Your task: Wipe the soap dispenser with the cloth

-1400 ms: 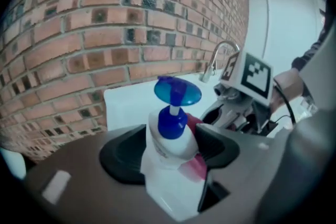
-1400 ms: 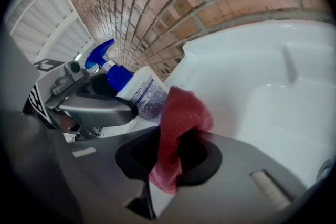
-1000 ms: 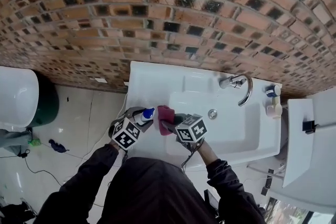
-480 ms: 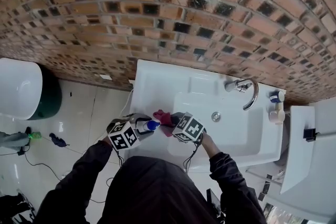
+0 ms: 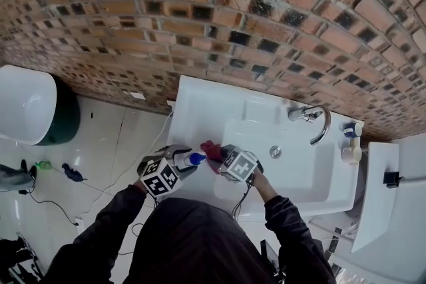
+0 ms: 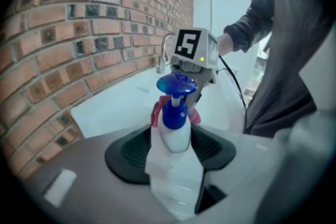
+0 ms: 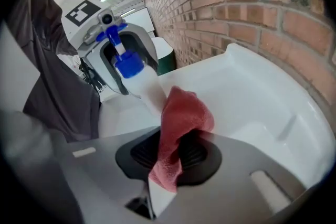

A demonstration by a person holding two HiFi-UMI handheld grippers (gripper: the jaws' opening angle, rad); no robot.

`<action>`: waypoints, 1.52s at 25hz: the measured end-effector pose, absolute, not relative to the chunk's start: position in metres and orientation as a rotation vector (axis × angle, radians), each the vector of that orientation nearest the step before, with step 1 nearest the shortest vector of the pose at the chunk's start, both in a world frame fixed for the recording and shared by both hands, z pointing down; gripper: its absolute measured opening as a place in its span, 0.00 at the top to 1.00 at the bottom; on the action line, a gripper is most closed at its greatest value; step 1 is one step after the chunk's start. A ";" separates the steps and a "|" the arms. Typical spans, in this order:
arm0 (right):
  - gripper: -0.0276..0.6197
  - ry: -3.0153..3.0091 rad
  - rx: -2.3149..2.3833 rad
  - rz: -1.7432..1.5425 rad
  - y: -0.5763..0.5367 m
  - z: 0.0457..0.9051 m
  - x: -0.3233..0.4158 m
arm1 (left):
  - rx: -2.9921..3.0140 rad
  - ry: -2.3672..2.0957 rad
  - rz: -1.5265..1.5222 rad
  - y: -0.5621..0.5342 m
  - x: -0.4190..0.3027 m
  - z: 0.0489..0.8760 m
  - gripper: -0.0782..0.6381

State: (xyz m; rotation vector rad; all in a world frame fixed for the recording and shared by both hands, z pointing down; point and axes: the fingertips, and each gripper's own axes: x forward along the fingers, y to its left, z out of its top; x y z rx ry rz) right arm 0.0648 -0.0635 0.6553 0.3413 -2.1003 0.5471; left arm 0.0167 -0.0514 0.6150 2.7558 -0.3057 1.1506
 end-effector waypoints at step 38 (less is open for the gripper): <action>0.85 -2.455 0.363 0.949 -0.062 0.563 0.044 | 2.496 -0.540 0.791 -0.055 -0.002 0.572 0.77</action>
